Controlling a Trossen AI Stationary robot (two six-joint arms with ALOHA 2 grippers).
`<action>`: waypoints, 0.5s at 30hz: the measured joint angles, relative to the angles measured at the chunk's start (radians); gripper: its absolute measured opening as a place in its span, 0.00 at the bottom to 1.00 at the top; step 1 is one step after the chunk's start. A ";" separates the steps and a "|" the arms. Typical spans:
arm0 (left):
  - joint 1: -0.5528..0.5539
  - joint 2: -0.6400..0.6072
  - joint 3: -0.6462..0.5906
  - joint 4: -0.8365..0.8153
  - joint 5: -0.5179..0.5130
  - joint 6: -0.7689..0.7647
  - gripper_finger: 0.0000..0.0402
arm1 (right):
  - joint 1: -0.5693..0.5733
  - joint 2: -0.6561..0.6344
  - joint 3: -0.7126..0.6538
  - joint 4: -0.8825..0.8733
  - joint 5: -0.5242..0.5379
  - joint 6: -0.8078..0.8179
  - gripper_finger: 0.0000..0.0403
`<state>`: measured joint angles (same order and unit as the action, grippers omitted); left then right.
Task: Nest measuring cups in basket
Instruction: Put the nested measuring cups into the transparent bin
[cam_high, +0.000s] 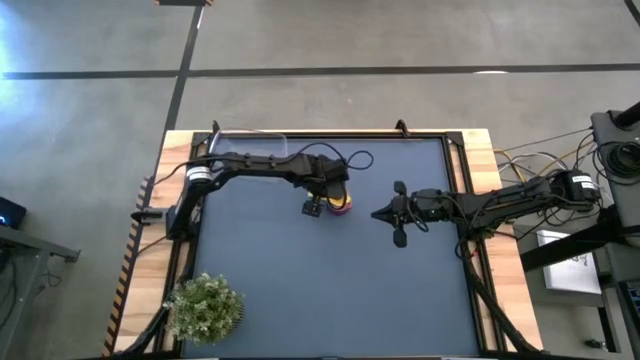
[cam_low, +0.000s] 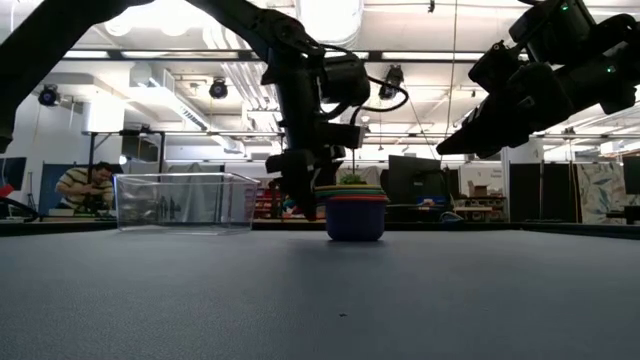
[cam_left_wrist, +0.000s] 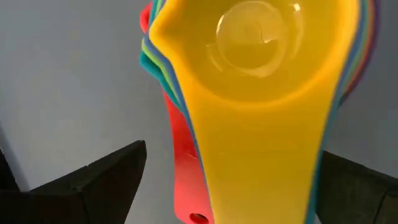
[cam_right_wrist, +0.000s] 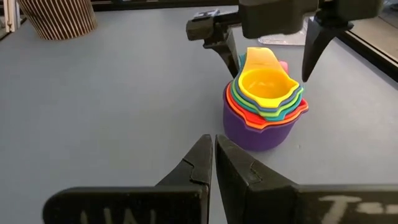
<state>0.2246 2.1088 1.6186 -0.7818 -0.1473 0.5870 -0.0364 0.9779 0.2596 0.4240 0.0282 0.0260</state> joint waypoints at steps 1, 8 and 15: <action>0.000 0.005 0.003 0.000 0.001 0.002 0.93 | 0.000 0.000 0.000 0.000 0.000 0.000 0.02; 0.000 0.026 0.004 -0.001 0.008 0.025 0.86 | -0.001 0.001 0.000 0.000 0.000 0.000 0.02; 0.000 0.024 0.004 -0.007 0.008 -0.015 0.75 | -0.001 0.038 0.000 0.010 0.000 0.000 0.02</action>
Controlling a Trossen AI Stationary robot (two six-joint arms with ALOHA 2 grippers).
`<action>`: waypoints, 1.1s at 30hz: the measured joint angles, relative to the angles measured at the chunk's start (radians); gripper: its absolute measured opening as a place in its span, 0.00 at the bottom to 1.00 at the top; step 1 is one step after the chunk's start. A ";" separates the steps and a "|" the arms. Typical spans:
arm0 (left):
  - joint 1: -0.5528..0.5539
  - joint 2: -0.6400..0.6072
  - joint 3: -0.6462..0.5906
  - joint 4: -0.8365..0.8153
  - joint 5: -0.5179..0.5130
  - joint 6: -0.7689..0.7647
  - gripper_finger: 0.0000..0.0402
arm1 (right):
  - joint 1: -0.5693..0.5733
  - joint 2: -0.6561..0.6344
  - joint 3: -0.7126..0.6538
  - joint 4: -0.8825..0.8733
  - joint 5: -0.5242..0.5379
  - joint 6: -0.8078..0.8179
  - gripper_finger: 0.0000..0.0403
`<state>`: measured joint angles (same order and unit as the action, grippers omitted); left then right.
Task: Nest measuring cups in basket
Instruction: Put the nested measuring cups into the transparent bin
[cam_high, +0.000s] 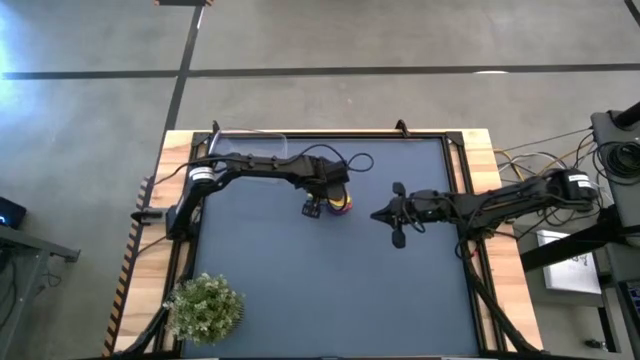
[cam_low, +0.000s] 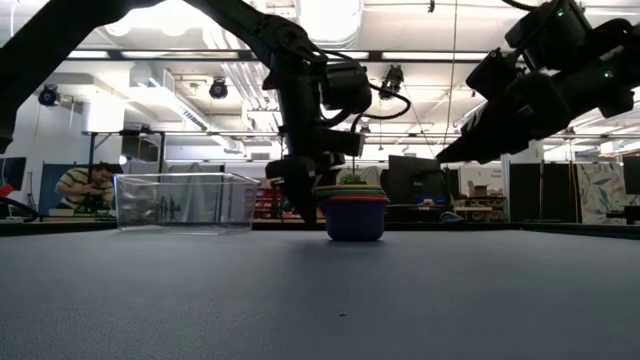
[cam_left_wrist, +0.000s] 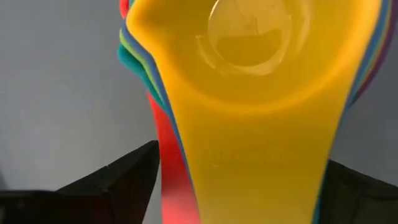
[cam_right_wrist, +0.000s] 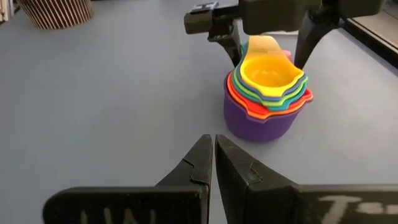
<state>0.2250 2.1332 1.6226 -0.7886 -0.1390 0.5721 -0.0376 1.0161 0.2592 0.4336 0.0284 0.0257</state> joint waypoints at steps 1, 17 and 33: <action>0.000 0.000 0.000 -0.003 0.000 -0.002 0.73 | 0.000 0.009 0.000 0.006 0.000 0.000 0.02; -0.009 -0.006 0.000 -0.090 0.053 -0.097 0.33 | 0.000 0.076 0.010 0.132 -0.003 0.000 0.02; -0.022 -0.041 0.000 -0.127 0.040 -0.190 0.31 | 0.000 0.071 0.014 0.132 -0.006 0.001 0.02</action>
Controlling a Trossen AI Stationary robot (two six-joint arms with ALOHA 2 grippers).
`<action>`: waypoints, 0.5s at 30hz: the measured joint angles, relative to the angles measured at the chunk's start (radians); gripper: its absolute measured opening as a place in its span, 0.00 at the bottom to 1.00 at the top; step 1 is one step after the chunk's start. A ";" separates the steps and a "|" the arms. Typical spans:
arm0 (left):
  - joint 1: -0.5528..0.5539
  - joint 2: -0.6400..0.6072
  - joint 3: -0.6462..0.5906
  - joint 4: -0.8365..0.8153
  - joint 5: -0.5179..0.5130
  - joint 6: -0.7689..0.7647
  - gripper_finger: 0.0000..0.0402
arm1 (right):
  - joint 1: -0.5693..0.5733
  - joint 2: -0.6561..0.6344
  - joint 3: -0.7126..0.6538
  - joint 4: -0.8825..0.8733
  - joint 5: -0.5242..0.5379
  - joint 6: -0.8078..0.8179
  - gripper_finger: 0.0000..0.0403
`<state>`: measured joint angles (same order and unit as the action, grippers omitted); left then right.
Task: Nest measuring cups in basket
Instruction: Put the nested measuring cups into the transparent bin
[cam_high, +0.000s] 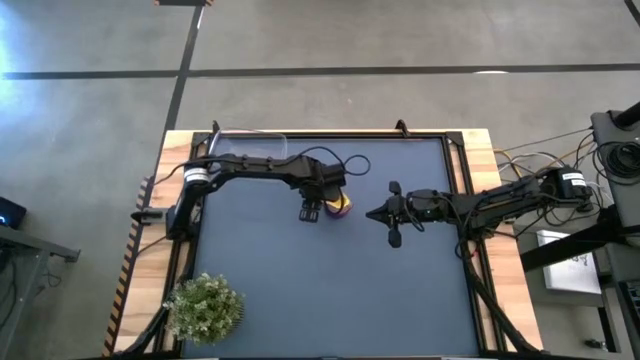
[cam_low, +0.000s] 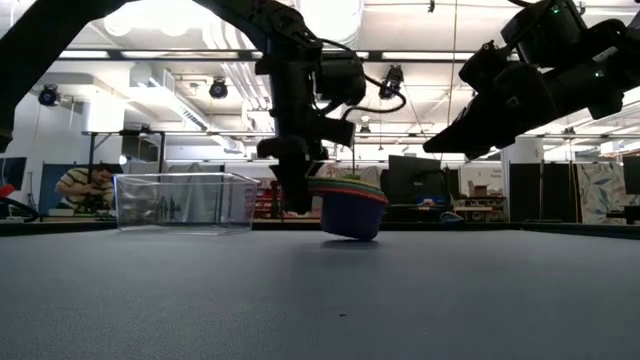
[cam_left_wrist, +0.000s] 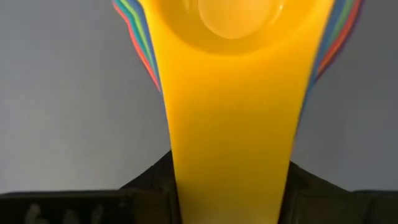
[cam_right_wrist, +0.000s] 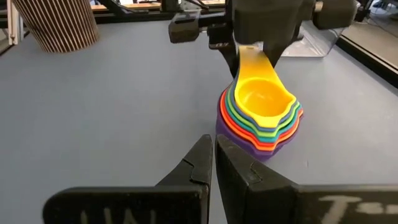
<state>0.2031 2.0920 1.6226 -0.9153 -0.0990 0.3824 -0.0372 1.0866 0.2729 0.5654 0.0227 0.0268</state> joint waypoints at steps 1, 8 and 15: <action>0.000 -0.008 0.000 -0.002 0.000 -0.004 0.31 | 0.000 0.000 0.000 0.000 0.000 0.001 0.02; 0.001 -0.062 0.000 -0.007 -0.004 -0.017 0.30 | 0.000 0.000 0.000 0.001 0.000 0.014 0.02; 0.012 -0.095 -0.001 -0.020 -0.004 -0.019 0.27 | 0.000 -0.010 0.000 0.000 0.000 0.017 0.02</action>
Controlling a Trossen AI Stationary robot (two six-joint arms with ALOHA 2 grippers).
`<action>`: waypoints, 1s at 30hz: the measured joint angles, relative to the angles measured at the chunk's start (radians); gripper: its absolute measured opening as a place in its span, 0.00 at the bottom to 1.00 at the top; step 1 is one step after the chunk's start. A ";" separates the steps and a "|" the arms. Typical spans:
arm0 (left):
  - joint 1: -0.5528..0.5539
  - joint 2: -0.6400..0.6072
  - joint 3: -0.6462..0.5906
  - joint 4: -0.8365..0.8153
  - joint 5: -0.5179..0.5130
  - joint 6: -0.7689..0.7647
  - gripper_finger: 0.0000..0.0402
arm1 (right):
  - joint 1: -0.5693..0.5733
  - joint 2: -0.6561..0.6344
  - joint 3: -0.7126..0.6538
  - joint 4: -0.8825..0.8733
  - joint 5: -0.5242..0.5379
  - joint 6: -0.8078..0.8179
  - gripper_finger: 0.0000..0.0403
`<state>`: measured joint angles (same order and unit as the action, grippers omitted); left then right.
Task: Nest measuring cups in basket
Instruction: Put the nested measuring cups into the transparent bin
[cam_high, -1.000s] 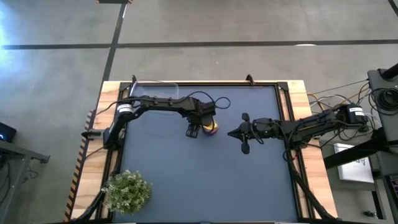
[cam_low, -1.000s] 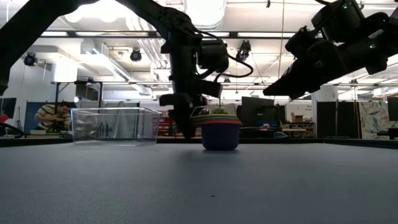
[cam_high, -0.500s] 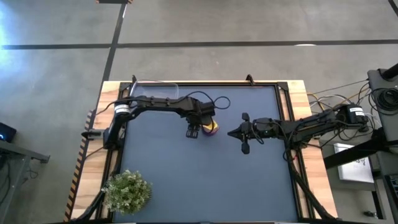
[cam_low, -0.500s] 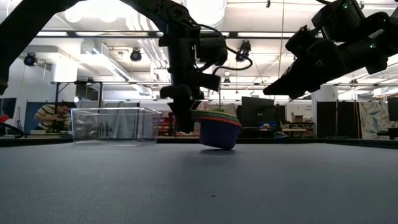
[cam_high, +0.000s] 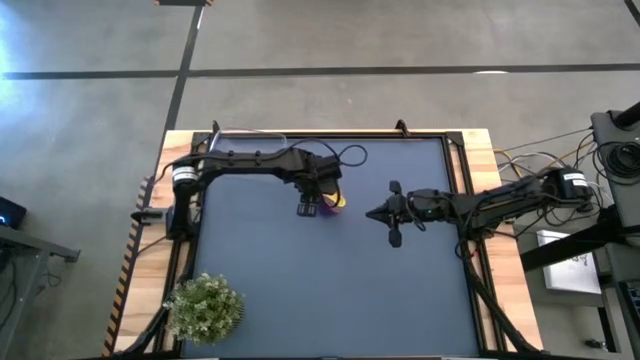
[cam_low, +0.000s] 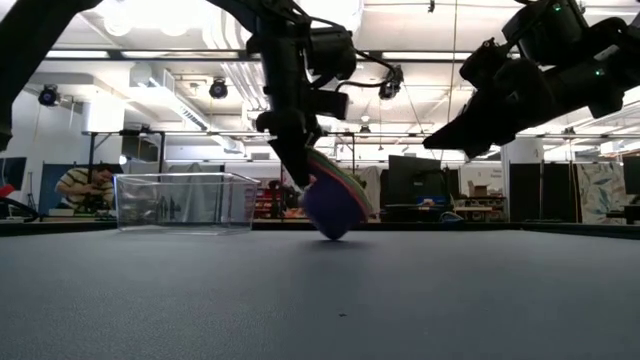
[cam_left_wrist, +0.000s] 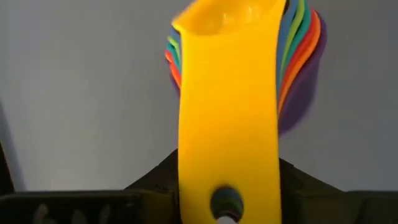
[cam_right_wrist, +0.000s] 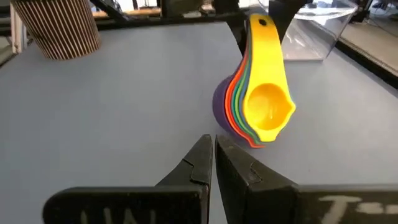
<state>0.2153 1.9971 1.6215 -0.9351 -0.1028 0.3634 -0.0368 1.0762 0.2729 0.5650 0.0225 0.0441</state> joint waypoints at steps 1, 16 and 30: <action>0.004 -0.005 0.000 -0.006 0.000 0.000 0.26 | 0.000 -0.005 0.000 0.003 -0.001 0.000 0.02; 0.017 -0.032 -0.092 -0.013 0.040 -0.027 0.10 | 0.002 -0.028 0.000 -0.006 -0.003 0.001 0.02; 0.001 -0.030 -0.105 0.002 0.066 -0.039 0.10 | 0.002 -0.028 0.000 0.001 -0.003 0.001 0.02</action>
<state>0.2165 1.9671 1.5169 -0.9329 -0.0368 0.3241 -0.0349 1.0481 0.2729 0.5655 0.0196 0.0451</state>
